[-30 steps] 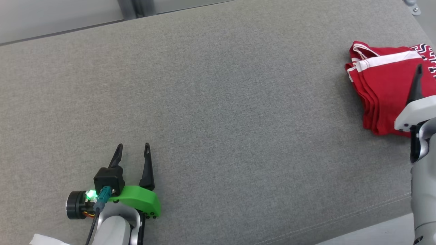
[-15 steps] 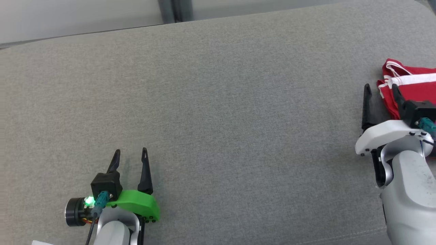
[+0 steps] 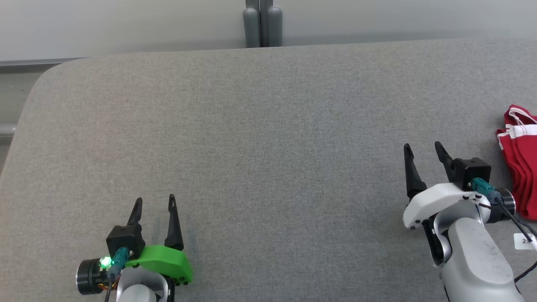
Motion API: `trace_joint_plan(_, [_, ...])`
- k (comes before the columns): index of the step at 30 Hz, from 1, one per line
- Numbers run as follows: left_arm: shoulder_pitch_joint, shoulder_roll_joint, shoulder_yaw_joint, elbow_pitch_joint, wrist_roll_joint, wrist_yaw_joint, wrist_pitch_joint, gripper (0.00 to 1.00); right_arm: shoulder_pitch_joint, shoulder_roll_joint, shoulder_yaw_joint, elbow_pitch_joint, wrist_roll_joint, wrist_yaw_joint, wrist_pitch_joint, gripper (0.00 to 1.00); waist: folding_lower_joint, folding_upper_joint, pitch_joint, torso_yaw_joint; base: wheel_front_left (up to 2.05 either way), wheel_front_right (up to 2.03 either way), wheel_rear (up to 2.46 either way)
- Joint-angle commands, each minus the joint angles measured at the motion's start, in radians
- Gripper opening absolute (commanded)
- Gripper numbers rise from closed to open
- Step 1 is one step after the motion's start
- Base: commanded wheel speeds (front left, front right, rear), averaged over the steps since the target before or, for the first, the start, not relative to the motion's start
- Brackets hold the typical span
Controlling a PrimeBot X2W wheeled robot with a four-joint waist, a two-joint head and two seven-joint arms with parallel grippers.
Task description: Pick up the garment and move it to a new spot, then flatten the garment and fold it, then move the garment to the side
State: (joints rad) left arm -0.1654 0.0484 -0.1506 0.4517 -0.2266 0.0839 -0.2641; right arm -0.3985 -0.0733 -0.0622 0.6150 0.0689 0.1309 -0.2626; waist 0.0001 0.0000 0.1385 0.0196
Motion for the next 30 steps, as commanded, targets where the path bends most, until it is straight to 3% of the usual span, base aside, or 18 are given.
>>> trace_joint_plan(1, [0.014, 0.005, 0.007, -0.003, 0.001, 0.001, 0.001, 1.0, 0.017, 0.003, 0.006, 0.004, 0.011, -0.001, -0.002, 1.0, -0.0001, 0.0, -0.02, 0.015, 0.0, 0.0, 0.0])
trace_joint_plan(30, [0.079, 0.005, 0.058, -0.036, 0.007, -0.008, 0.001, 1.0, 0.093, 0.022, 0.095, -0.012, 0.097, -0.001, -0.002, 1.0, -0.0001, 0.0, -0.129, -0.032, 0.0, 0.0, 0.0])
